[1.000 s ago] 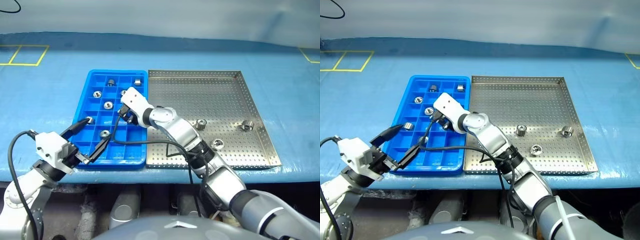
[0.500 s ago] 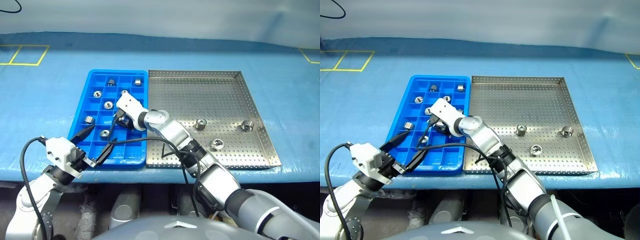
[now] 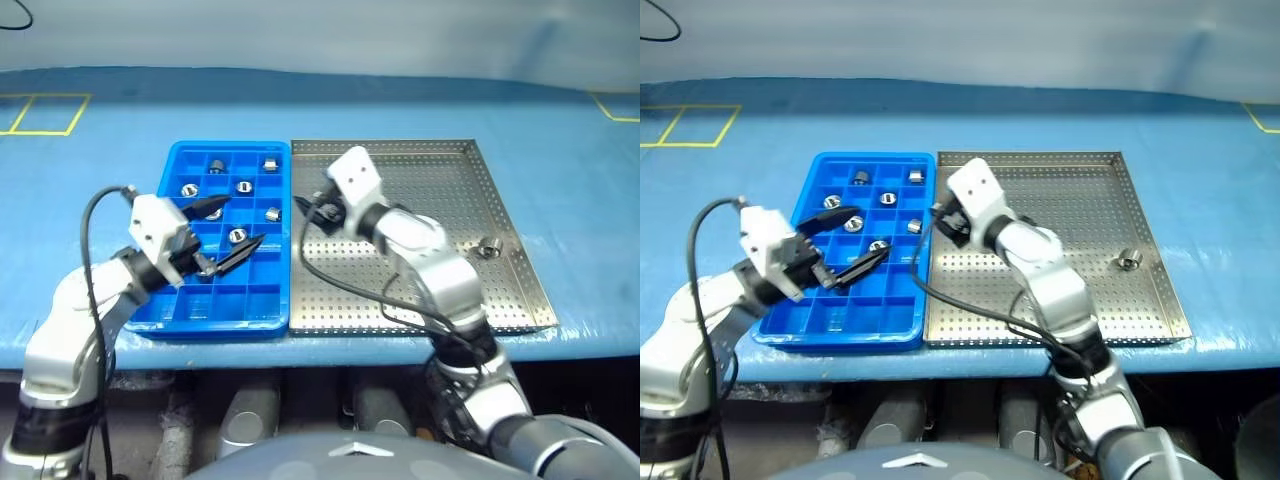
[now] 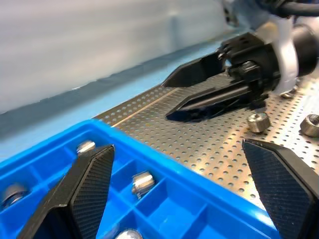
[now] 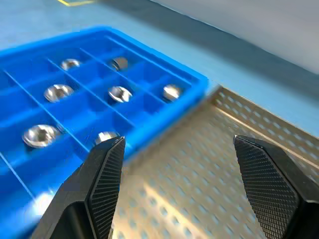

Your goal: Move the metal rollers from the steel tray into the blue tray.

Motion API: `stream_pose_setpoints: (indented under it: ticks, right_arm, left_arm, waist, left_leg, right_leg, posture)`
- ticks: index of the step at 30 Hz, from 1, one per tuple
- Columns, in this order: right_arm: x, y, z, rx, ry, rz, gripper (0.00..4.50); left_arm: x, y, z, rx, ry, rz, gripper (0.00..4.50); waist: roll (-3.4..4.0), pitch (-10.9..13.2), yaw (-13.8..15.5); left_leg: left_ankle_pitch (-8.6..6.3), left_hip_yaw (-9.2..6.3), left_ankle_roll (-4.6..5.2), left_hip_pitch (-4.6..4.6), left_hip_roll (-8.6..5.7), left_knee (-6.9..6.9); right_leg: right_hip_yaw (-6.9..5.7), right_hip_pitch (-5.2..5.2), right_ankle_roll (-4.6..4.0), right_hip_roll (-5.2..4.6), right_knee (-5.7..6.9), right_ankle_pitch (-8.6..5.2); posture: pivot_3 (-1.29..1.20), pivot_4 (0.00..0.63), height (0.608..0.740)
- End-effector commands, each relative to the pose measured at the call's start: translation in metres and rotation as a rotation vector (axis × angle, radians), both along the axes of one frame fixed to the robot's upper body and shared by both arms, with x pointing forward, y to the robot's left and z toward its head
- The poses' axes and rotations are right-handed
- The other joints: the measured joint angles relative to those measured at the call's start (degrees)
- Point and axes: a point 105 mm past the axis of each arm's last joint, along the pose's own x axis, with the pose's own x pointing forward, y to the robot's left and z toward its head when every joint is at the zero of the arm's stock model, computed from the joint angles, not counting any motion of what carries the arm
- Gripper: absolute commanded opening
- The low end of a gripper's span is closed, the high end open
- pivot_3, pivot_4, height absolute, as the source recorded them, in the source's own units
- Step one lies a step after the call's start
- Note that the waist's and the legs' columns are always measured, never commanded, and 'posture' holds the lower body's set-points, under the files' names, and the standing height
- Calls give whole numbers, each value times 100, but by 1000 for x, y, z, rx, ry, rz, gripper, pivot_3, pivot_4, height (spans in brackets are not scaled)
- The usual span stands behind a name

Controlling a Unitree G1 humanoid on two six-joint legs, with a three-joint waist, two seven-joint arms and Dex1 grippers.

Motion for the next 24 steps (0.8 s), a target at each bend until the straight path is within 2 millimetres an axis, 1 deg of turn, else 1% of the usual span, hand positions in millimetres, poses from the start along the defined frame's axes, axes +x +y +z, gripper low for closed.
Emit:
stream_pose_setpoints:
  ticks: [1,3,5,7,9,11,13,14,16,19,22,24]
  right_arm:
    - [-26,-28,5,5,-10,-90,3678]
    - [-40,-40,-2,13,23,-139,3678]
    - [-54,-50,-9,34,57,-198,3678]
    - [-63,-56,-15,59,89,-258,3678]
    - [-72,-59,-22,81,114,-313,3678]
    - [-76,-60,-24,106,125,-346,3678]
    - [-81,-58,-25,117,129,-364,3678]
    - [-85,-58,-26,121,131,-372,3678]
    - [-89,-56,-26,127,134,-382,3678]
    - [-93,-55,-27,134,135,-394,3678]
    - [-98,-58,-32,151,143,-437,3678]
    - [-99,-56,-33,163,146,-447,3678]
  left_arm:
    - [24,-18,1,88,29,-83,4500]
    - [40,-30,4,133,37,-115,4500]
    - [53,-50,8,182,25,-196,4500]
    - [63,-69,9,218,28,-263,4500]
    - [75,-91,3,281,50,-334,4500]
    - [83,-102,-2,323,63,-366,4500]
    - [91,-114,-13,368,91,-390,4500]
    - [92,-122,-19,390,107,-411,4500]
    - [94,-131,-27,409,131,-444,4500]
    - [97,-137,-37,432,151,-457,4500]
    - [97,-151,-57,450,180,-455,4500]
    - [98,-153,-65,470,182,-451,4500]
  waist:
    - [0,0,-99]
    - [0,0,-163]
    - [1,0,-266]
    - [1,0,-370]
    - [1,0,-408]
    - [1,0,-486]
    - [1,0,-619]
    - [1,-1,-647]
    - [1,0,-739]
    - [1,0,-904]
    - [1,0,-998]
    - [1,0,-1088]
  left_leg:
    - [0,-1,0,-2,2,0]
    - [0,-1,-1,-3,2,-1]
    - [0,9,-1,-2,3,0]
    - [0,14,1,-1,4,3]
    - [-1,20,5,-1,7,9]
    - [-1,26,9,-5,4,17]
    - [-4,40,17,-2,6,19]
    - [-6,46,21,-1,6,21]
    - [-9,47,28,-3,5,26]
    - [-13,51,34,-7,6,27]
    - [-16,52,39,-8,5,27]
    - [-19,52,43,-10,3,30]
  right_leg:
    - [-1,-1,2,4,-1,1]
    - [-1,-2,1,4,4,1]
    - [3,-6,4,12,2,1]
    - [8,-5,9,10,3,2]
    - [14,-3,16,6,4,5]
    - [16,1,25,8,-1,10]
    - [31,-4,32,6,-1,14]
    - [36,-4,35,4,0,16]
    - [37,-5,37,3,-2,16]
    - [40,-9,39,2,-1,16]
    - [41,-9,44,-2,-1,14]
    - [41,-8,49,-5,-2,13]
  posture:
    - [-39,150,740]
    - [-63,150,740]
    - [-85,150,740]
    - [-121,150,740]
    - [-175,150,740]
    - [-202,150,740]
    - [-245,150,740]
    - [-252,150,740]
    - [-280,150,740]
    - [-307,150,740]
    - [-332,150,740]
    - [-348,150,740]
